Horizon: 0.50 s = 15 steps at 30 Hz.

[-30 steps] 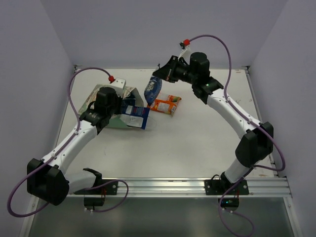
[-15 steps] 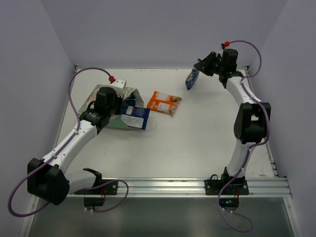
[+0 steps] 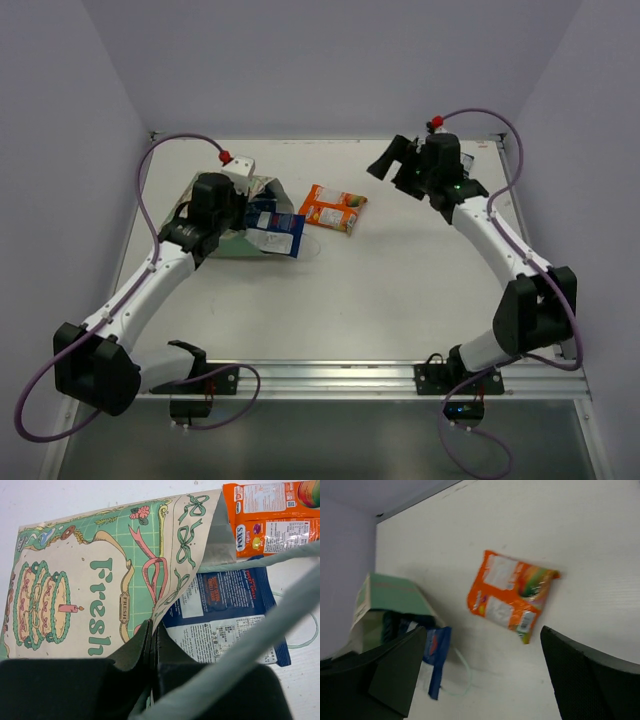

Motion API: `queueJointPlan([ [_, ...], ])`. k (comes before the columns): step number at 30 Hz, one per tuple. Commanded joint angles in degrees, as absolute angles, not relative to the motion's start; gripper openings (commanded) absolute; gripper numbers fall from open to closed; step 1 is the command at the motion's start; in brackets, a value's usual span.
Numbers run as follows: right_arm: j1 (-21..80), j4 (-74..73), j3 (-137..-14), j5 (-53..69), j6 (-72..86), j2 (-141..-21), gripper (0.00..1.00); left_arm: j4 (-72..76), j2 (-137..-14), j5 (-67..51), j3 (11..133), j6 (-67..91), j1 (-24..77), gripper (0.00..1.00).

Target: Take the snacks out of the paper bag

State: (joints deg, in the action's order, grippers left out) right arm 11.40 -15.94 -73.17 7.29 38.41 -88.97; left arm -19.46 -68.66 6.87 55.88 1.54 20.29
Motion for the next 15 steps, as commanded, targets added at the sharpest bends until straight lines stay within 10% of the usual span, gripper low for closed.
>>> queueJointPlan([
  [1,19.6,-8.5,-68.9,14.3,40.9,-87.3,0.99,-20.3,-66.4,4.5,58.7,3.3,20.0,0.0],
  [15,36.1,4.8,-74.9,23.3,52.4,-106.6,0.99,-20.3,-64.1,3.5,58.5,4.7,20.0,0.0],
])
